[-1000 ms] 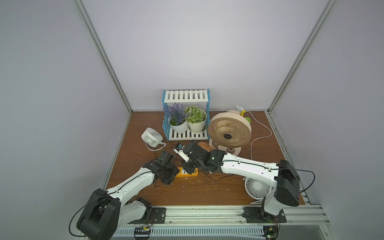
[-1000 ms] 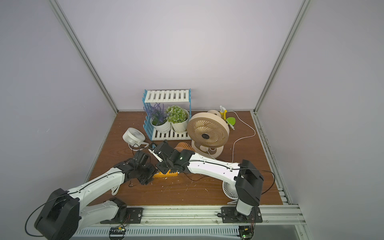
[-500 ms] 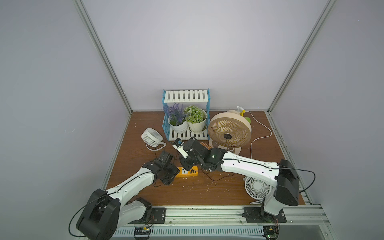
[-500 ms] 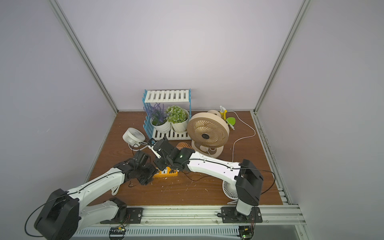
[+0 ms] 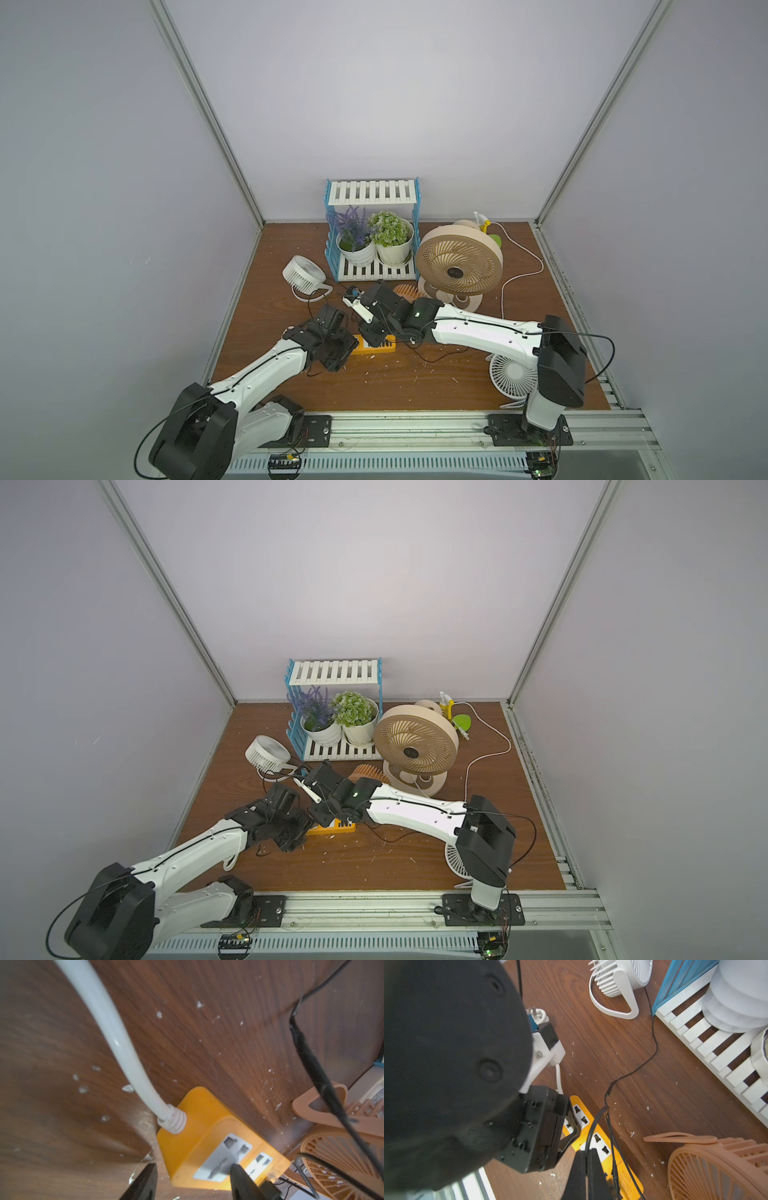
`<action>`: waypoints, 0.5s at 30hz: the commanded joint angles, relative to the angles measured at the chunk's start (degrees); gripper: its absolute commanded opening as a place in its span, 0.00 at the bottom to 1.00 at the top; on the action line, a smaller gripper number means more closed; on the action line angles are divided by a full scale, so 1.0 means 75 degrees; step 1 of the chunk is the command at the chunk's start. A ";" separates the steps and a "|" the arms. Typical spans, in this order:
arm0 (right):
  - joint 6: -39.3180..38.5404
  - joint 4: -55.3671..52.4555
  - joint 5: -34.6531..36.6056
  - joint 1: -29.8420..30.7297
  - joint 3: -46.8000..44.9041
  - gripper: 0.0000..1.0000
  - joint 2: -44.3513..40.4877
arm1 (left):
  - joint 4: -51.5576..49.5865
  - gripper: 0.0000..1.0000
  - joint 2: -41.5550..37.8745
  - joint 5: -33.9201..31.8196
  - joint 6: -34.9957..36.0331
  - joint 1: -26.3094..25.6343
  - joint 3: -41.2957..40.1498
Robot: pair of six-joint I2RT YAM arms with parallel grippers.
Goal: Unplug the desk fan from the power strip
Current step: Remove the plug from the socket.
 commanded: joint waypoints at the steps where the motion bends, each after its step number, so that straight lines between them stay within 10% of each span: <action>1: -0.0227 0.0167 0.0385 0.0019 0.0294 0.00 0.0182 | -0.1081 0.59 0.0161 -0.0423 -0.0084 0.0065 -0.0384; 15: -0.1249 0.0487 0.1371 0.0086 0.0401 0.00 0.0774 | -0.0999 0.59 0.0201 -0.0393 -0.0090 0.0065 -0.0374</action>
